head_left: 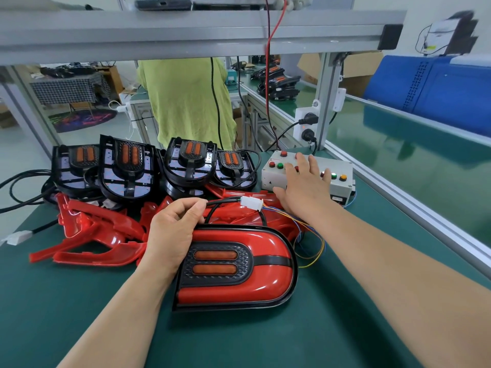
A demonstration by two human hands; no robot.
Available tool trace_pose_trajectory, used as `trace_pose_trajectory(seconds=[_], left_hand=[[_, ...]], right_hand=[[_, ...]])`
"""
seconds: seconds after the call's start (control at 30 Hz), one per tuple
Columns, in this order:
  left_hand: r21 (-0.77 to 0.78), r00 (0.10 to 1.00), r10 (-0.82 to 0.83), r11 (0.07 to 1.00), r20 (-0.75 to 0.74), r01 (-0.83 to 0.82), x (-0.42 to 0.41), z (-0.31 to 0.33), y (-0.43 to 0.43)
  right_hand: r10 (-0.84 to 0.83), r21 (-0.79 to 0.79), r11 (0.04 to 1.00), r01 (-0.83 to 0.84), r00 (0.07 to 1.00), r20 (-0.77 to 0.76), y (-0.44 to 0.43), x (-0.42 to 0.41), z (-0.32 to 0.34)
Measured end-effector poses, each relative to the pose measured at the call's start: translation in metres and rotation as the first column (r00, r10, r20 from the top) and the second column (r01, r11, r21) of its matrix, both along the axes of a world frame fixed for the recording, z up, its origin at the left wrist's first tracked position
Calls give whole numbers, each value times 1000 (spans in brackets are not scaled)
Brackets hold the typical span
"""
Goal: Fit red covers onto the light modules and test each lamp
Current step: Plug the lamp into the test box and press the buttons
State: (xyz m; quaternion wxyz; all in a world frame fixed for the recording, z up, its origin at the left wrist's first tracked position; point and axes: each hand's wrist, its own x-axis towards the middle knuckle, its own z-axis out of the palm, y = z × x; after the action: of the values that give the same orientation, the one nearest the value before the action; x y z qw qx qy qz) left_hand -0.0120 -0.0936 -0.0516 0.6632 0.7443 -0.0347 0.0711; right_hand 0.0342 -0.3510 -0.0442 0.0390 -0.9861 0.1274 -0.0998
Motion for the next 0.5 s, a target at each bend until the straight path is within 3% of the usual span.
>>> trace_pose_trajectory(seconds=[0.5], left_hand=[[7,1000,-11,1000,12,11,3,-3,1]], right_hand=[[-38,-14,999,38,999,-22,-1,7,-1]])
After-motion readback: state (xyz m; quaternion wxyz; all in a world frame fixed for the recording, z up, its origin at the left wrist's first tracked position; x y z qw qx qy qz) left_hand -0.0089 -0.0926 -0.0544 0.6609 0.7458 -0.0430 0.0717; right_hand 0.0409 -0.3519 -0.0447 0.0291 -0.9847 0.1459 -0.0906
